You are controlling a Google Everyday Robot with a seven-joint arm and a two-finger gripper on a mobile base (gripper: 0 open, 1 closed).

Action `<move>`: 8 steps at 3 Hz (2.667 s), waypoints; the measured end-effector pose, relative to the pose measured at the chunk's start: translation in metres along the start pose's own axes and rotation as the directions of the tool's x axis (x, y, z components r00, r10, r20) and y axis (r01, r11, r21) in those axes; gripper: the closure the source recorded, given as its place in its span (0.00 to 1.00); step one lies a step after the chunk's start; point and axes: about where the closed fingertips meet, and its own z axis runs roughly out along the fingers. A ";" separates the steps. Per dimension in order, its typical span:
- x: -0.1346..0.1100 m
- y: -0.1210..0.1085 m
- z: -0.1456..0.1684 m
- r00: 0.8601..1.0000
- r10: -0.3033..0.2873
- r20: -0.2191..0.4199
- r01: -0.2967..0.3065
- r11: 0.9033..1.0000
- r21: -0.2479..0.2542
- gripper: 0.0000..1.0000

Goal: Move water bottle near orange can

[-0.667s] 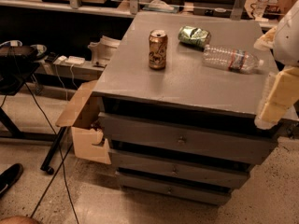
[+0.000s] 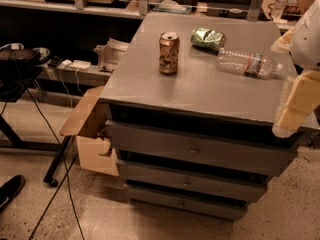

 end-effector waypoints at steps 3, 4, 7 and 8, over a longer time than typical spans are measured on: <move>0.003 -0.158 0.060 1.000 -0.013 -0.028 0.014 0.999 0.036 0.00; 0.013 -0.196 0.087 1.000 0.028 0.002 -0.028 0.998 0.052 0.00; 0.049 -0.235 0.146 0.992 0.083 0.095 -0.090 0.993 0.074 0.00; 0.059 -0.238 0.170 0.984 0.126 0.126 -0.131 0.991 0.033 0.00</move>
Offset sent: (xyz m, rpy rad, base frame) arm 0.1950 -0.0467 -0.0075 -0.0655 -0.0214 0.0268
